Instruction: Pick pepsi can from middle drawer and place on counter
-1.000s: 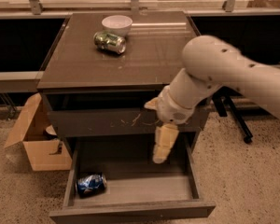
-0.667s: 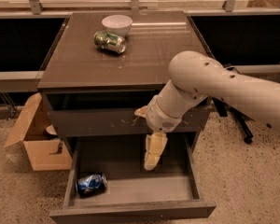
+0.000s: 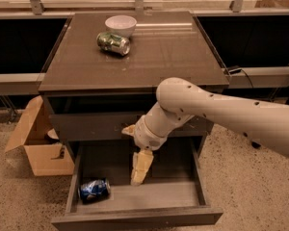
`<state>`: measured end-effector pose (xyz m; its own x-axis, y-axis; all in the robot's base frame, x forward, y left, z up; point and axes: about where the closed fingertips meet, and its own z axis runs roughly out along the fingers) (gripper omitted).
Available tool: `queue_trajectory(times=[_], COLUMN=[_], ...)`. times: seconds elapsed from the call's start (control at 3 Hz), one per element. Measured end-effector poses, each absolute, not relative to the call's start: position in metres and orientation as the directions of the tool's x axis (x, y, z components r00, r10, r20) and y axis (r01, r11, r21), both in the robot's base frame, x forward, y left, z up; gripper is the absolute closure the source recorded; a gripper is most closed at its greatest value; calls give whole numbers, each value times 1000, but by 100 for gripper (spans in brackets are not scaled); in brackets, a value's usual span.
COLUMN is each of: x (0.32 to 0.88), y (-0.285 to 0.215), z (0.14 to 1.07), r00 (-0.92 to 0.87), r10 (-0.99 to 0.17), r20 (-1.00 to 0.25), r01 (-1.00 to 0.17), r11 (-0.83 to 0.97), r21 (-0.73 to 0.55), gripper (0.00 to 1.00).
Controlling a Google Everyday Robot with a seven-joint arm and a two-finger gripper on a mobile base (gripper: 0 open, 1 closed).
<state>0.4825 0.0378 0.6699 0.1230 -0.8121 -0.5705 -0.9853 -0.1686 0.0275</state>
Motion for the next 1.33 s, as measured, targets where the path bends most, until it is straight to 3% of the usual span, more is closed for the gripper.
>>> queue_trajectory(times=[0.33, 1.33], x=[482, 504], y=[38, 114], z=[670, 542], r00=[123, 71], r10=[-812, -810], r20=[-570, -582], r01=[-985, -981], r11=[-169, -162], r21=[28, 107], gripper=[0, 0])
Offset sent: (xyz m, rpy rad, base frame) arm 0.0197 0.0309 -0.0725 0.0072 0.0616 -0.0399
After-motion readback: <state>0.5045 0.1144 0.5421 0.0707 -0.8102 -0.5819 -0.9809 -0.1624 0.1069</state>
